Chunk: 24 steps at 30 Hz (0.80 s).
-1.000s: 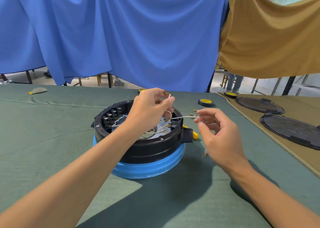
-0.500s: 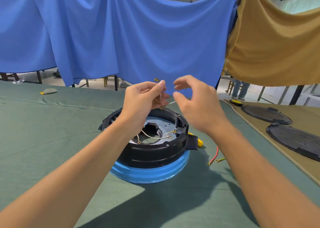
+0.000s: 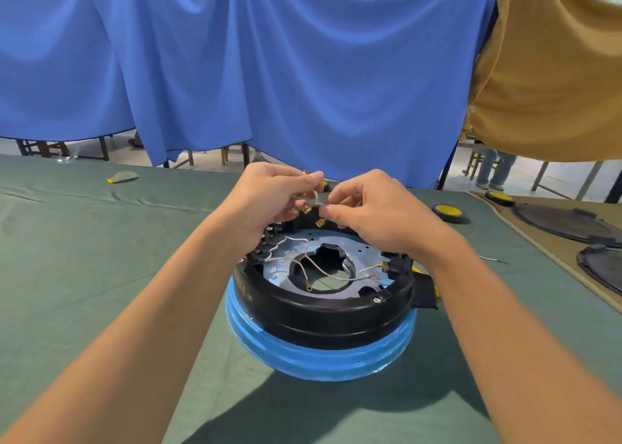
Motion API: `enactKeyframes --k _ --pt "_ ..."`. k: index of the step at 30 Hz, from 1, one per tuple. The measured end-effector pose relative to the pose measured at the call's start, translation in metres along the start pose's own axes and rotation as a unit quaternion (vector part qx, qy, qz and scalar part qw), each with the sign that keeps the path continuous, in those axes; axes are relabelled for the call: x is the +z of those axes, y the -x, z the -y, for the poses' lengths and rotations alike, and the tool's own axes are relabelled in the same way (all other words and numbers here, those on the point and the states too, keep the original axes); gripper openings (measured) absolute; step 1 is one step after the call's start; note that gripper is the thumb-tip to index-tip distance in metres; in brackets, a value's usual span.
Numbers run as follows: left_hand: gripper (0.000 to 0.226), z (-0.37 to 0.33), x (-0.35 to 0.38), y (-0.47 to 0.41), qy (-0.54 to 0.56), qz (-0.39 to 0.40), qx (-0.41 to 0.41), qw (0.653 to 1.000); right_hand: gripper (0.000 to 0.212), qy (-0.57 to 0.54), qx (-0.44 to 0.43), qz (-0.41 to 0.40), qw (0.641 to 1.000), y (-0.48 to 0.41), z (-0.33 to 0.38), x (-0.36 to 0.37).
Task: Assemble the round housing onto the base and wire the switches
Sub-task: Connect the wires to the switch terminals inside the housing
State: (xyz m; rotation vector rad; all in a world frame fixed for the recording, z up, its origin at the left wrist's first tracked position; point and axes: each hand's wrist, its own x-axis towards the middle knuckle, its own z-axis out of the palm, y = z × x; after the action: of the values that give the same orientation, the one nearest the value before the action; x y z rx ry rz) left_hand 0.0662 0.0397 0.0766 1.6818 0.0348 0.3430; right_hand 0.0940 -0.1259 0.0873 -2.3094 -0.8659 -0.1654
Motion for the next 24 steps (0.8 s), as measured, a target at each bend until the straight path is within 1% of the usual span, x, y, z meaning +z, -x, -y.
enactKeyframes --k 2,5,7,9,11,12,16,17,19,21,22,24 --pt "0.025 0.0 -0.005 -0.001 -0.028 -0.01 -0.001 1.0 0.015 -0.001 0.008 -0.024 1.0 0.0 -0.003 -0.002" --pt "0.028 -0.001 -0.015 -0.005 -0.057 -0.074 0.016 0.995 0.013 0.0 0.027 -0.068 0.997 0.0 -0.004 -0.004" --pt "0.027 0.001 -0.019 -0.007 -0.085 -0.1 0.036 0.991 0.01 -0.001 0.039 -0.057 0.998 0.001 -0.003 -0.003" --pt "0.024 0.009 -0.019 -0.008 -0.173 -0.114 0.052 0.977 0.015 -0.001 0.04 -0.03 0.999 0.003 0.002 0.001" --pt "0.018 0.02 -0.02 -0.009 -0.255 -0.127 0.043 0.958 0.02 0.002 0.031 -0.008 0.999 0.005 0.007 0.008" --pt "0.014 0.026 -0.02 -0.009 -0.266 -0.127 0.027 0.955 0.021 0.004 0.024 0.0 1.0 0.005 0.009 0.012" --pt "0.02 0.042 -0.025 -0.011 -0.219 -0.124 -0.029 0.967 0.024 0.006 0.008 0.029 1.0 0.008 0.012 0.018" --pt "0.021 0.044 -0.025 -0.011 -0.212 -0.123 -0.034 0.969 0.026 0.001 0.007 0.027 1.0 0.009 0.013 0.016" --pt "0.021 0.047 -0.025 -0.011 -0.207 -0.117 -0.04 0.97 0.034 -0.015 -0.003 -0.004 1.0 0.009 0.016 0.009" --pt "0.021 0.048 -0.024 -0.01 -0.212 -0.115 -0.041 0.97 0.043 -0.073 -0.019 -0.043 0.996 0.01 0.021 0.0" --pt "0.022 0.048 -0.024 -0.01 -0.213 -0.115 -0.042 0.969 0.046 -0.128 -0.024 -0.05 0.99 0.011 0.024 -0.004" --pt "0.023 0.046 -0.024 -0.009 -0.207 -0.114 -0.045 0.971 0.047 -0.257 -0.021 -0.03 0.966 0.014 0.029 -0.008"
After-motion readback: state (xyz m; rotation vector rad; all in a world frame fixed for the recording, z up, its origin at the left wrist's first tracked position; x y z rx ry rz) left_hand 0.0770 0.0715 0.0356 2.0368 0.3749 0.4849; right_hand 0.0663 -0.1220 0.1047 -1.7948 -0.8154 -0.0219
